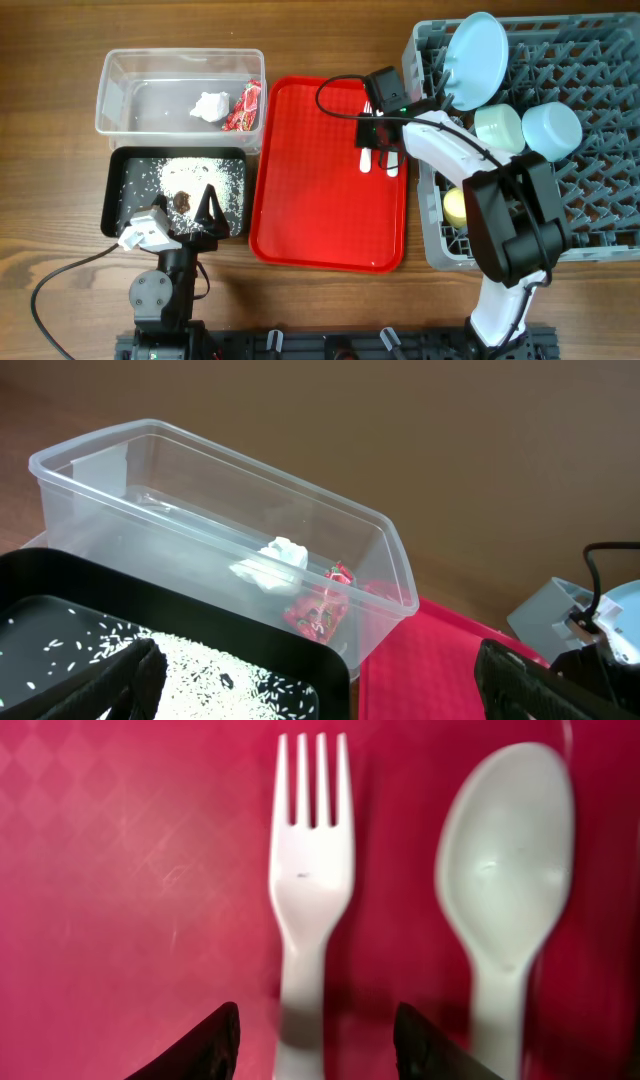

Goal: Sort waste into correct bins and load items into the dishwasher rack
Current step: 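Move the right gripper to the white fork and grasp it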

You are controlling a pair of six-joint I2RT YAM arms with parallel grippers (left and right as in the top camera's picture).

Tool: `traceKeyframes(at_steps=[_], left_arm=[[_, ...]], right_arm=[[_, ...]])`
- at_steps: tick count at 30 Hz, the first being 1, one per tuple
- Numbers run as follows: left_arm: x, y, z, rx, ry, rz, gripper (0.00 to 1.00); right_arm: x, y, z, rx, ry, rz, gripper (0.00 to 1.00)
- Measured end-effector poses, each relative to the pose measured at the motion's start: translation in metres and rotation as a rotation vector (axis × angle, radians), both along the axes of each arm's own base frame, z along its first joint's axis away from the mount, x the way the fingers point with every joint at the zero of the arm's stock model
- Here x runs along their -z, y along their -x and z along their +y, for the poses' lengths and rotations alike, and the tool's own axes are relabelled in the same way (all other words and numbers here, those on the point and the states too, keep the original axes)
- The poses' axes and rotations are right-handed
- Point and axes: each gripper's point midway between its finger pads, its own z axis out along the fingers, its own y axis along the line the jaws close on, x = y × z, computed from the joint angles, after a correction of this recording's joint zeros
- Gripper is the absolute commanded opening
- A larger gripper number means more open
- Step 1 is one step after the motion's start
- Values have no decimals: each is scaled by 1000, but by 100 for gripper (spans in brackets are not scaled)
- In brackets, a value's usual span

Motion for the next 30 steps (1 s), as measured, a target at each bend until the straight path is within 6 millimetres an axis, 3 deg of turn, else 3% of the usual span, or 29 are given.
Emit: traceKeyframes(at_steps=[5,9,12,18,19,23,25,30], left_arm=[[0,0,0,0,0,0,100],[0,0,0,0,0,0,100],[0,0,0,0,0,0,100],[0,0,0,0,0,0,100],[0,0,0,0,0,0,100],[0,0,0,0,0,0,100],[0,0,0,0,0,0,100],[0,0,0,0,0,0,100]], right_arm=[[7,-1,0,-13,22,6,24],[8,-2,-2,-10,39,5,25],[7,-2,-3,-7,42,3,13],[-12,-3,-3,-8,30,-25,10],[-14,-3,-3,-8,30,-27,4],[-12,2,-4,-9,38,-8,6],[-12,2,-4,-12,39,-9,30],[-13,1,-4,-27,41,-15,34]])
